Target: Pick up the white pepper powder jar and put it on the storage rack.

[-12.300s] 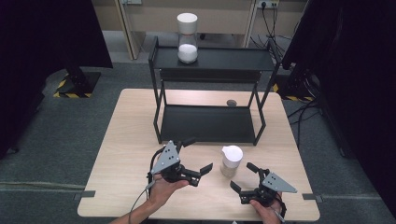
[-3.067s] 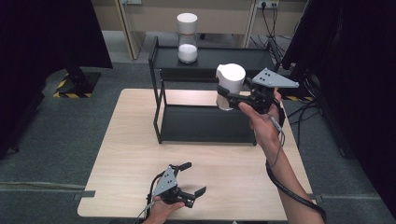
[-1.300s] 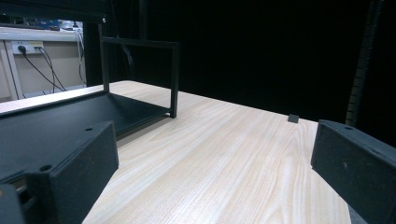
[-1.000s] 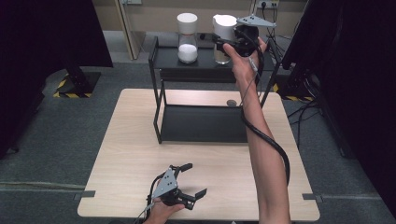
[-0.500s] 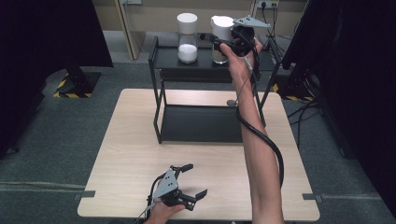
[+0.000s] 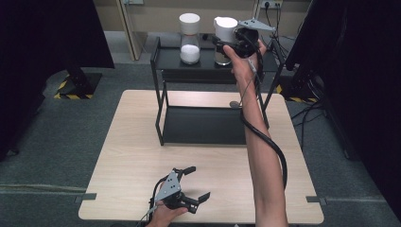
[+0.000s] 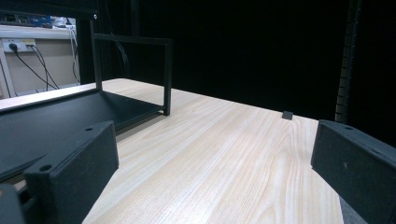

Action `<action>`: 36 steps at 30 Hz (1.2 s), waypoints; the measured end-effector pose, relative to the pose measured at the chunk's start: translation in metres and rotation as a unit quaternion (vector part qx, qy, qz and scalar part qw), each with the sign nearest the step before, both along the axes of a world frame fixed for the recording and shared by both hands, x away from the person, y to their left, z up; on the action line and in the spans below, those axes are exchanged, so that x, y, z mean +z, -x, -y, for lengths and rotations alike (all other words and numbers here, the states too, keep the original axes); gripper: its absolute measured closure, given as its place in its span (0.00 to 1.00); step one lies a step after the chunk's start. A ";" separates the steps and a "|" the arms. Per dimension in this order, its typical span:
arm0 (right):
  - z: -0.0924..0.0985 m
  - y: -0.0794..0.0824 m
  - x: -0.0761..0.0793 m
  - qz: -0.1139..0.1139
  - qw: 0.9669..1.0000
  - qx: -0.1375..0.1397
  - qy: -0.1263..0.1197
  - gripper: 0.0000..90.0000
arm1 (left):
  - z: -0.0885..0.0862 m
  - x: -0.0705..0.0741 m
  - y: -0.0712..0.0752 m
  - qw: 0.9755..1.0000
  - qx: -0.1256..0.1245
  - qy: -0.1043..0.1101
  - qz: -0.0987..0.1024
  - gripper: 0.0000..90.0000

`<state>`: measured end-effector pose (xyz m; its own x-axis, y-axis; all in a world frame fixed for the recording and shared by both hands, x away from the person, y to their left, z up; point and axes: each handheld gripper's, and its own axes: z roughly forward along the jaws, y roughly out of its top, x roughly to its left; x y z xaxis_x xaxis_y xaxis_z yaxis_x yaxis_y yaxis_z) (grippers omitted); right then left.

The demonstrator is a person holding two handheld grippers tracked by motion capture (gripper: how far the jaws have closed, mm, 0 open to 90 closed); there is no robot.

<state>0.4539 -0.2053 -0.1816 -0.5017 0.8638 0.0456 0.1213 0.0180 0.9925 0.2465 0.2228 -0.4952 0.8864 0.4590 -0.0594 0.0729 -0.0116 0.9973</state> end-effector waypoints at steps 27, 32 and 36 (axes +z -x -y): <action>0.042 0.044 -0.012 0.017 0.999 0.049 -0.017 0.00 | 0.001 -0.002 -0.003 1.000 0.002 0.003 -0.020 0.00; 0.048 0.055 -0.024 0.026 0.997 0.071 -0.020 0.00 | 0.001 -0.002 -0.003 1.000 0.003 0.001 -0.020 0.00; 0.051 0.063 -0.033 0.030 0.996 0.087 -0.022 0.00 | 0.000 -0.002 -0.003 1.000 0.006 0.002 -0.021 0.00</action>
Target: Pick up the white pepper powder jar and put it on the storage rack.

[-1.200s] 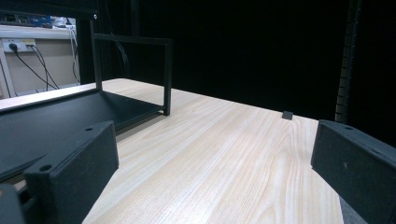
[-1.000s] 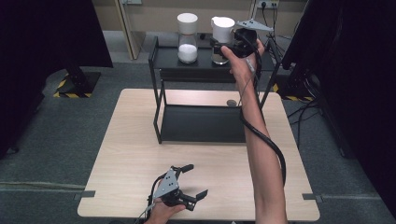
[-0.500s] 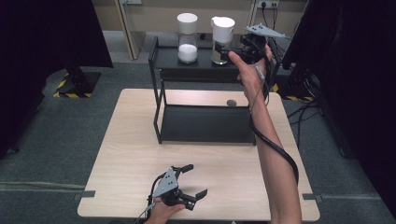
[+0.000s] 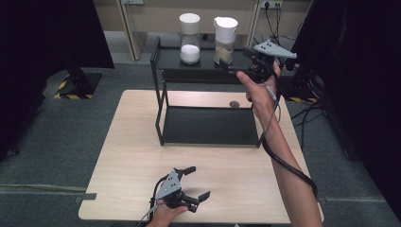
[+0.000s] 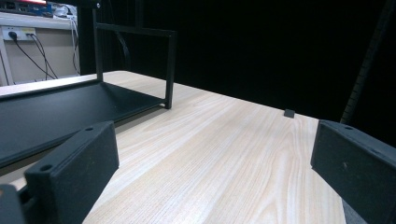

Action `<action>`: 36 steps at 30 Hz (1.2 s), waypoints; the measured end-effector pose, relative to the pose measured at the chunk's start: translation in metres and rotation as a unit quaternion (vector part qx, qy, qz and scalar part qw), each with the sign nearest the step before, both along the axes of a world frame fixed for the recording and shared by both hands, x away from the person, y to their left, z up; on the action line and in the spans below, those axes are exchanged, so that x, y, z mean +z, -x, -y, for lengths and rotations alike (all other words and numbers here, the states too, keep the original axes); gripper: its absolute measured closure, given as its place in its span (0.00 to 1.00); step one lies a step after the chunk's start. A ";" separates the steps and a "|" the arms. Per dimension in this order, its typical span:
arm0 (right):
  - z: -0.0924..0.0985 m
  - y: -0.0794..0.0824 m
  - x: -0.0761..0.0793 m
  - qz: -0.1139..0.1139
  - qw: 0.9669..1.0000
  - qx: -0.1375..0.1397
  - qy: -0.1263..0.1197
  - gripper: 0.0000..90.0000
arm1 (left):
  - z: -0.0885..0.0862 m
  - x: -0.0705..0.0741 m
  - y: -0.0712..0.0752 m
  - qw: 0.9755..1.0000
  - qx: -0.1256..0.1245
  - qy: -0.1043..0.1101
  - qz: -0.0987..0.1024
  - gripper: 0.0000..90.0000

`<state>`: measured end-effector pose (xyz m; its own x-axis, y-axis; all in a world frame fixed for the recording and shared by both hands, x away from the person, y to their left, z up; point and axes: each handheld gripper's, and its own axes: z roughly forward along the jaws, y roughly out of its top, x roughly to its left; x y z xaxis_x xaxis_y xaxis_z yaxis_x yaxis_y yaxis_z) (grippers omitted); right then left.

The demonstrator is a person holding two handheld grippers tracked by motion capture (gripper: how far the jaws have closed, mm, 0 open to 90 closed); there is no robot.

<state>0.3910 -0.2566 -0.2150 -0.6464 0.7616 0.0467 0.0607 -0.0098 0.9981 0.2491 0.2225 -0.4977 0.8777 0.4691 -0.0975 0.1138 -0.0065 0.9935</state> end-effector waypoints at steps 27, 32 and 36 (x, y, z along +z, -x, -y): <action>0.030 0.068 -0.072 0.035 0.999 0.035 0.012 0.00 | -0.001 0.000 -0.001 1.000 0.011 -0.004 0.003 0.00; 0.030 0.076 -0.085 0.037 0.998 0.044 0.010 0.00 | -0.001 0.000 -0.001 1.000 0.012 -0.004 0.004 0.00; 0.029 0.083 -0.094 0.037 0.998 0.049 0.015 0.00 | -0.001 -0.001 0.000 1.000 0.013 -0.003 0.004 0.00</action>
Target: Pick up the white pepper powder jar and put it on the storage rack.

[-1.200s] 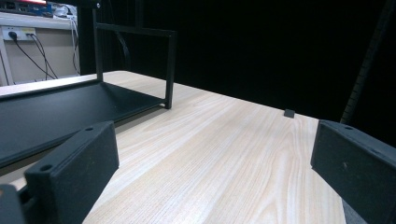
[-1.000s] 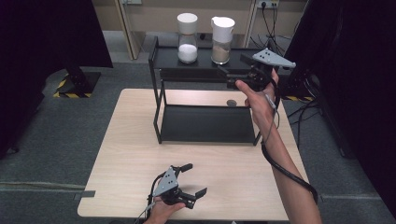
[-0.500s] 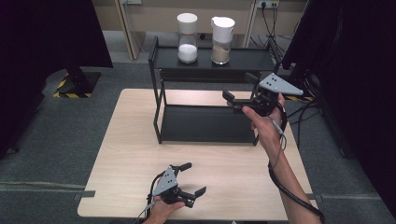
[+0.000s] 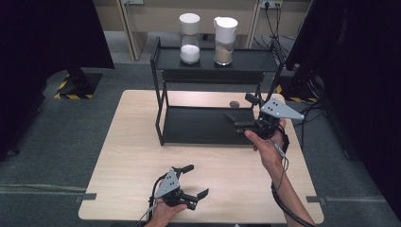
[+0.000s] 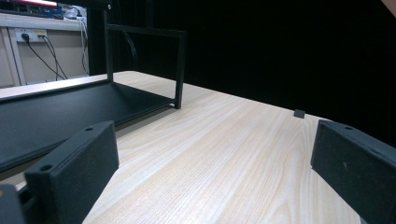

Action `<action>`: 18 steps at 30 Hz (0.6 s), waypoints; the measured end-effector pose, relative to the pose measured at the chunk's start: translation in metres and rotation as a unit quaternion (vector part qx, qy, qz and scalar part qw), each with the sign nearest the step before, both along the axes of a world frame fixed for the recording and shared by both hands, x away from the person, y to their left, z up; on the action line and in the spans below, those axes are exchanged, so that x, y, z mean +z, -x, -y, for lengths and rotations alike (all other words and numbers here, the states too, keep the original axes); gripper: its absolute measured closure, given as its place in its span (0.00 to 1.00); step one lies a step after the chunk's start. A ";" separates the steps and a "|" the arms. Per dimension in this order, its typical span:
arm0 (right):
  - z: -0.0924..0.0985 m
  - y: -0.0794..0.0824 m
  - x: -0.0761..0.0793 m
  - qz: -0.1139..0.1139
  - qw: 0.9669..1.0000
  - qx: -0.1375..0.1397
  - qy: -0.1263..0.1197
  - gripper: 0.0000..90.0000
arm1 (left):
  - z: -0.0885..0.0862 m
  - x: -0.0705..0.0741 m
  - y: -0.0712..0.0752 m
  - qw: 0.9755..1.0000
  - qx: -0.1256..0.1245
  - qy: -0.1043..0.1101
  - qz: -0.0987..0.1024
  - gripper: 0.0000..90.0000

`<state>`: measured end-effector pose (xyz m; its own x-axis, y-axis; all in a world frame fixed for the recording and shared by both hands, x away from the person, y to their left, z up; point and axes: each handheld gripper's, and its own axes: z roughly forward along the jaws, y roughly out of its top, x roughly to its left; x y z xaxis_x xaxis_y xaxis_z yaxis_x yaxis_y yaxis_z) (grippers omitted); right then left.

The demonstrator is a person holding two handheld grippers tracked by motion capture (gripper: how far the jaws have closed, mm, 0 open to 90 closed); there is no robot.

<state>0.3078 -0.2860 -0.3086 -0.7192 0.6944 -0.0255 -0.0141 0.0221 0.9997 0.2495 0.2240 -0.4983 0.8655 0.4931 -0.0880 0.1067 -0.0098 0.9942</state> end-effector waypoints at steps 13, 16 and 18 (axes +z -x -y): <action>0.003 0.020 -0.035 -0.011 1.000 0.017 0.011 0.00 | 0.001 -0.001 0.000 1.000 0.001 -0.002 0.001 0.00; 0.003 0.024 -0.044 -0.017 1.000 0.022 0.014 0.00 | 0.001 -0.001 0.000 1.000 0.000 -0.003 0.002 0.00; 0.003 0.027 -0.050 -0.018 0.999 0.024 0.018 0.00 | 0.001 -0.001 0.000 1.000 0.001 -0.002 0.002 0.00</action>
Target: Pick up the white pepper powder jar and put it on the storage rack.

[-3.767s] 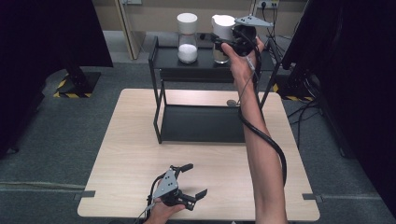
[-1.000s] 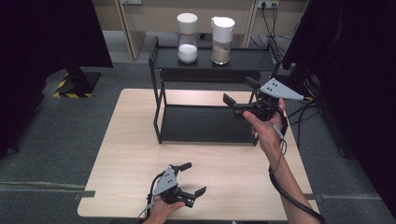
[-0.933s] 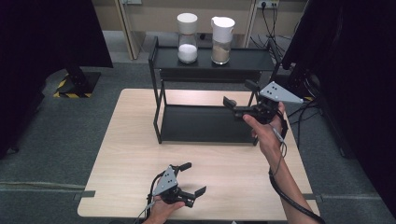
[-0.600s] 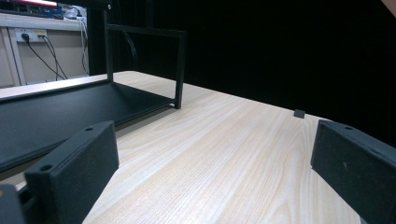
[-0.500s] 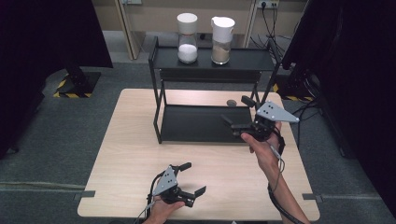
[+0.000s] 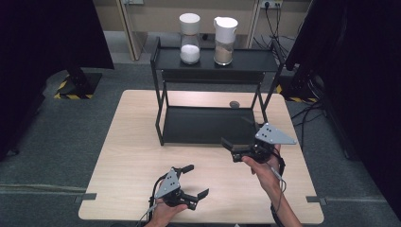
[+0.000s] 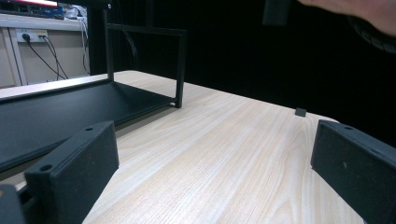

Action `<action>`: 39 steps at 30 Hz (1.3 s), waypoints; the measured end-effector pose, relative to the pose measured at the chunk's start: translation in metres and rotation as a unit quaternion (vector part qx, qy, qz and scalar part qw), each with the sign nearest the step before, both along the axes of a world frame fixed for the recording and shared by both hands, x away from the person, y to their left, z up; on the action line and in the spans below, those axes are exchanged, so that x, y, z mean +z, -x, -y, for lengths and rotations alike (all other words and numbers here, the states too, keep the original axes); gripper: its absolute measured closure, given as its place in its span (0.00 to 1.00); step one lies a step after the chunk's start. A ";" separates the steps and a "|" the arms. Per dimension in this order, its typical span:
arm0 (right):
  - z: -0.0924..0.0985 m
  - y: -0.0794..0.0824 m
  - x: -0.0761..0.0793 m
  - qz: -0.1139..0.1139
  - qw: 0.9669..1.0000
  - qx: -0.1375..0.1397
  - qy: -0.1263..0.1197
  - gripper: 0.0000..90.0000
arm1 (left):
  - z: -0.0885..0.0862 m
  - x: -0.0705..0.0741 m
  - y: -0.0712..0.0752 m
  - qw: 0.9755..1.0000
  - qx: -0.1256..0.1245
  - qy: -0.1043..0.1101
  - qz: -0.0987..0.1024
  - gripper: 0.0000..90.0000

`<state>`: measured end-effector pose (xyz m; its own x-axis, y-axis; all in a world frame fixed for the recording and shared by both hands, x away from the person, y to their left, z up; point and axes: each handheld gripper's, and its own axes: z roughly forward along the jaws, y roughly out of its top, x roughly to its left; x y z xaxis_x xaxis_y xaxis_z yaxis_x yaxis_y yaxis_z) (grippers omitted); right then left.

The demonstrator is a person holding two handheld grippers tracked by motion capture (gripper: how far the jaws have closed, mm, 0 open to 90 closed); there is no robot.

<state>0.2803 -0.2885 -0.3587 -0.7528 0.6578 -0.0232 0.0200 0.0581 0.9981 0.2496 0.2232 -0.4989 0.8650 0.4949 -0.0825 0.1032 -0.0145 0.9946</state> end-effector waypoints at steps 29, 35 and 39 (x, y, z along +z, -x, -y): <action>0.008 0.035 -0.080 -0.036 0.999 0.020 -0.004 0.00 | -0.001 0.000 0.000 1.000 0.004 0.000 0.003 0.00; 0.010 0.038 -0.090 -0.043 0.999 0.017 -0.005 0.01 | -0.001 0.000 0.000 1.000 0.005 0.001 0.002 0.00; 0.011 0.038 -0.095 -0.047 0.999 0.018 -0.004 0.00 | -0.001 0.000 0.000 1.000 0.006 0.001 0.003 0.00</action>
<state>0.2419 -0.2992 -0.4539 -0.7742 0.6307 0.0538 0.1111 0.0517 0.9925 0.2497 0.2244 -0.4989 0.8599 0.5043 -0.0787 0.0978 -0.0114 0.9951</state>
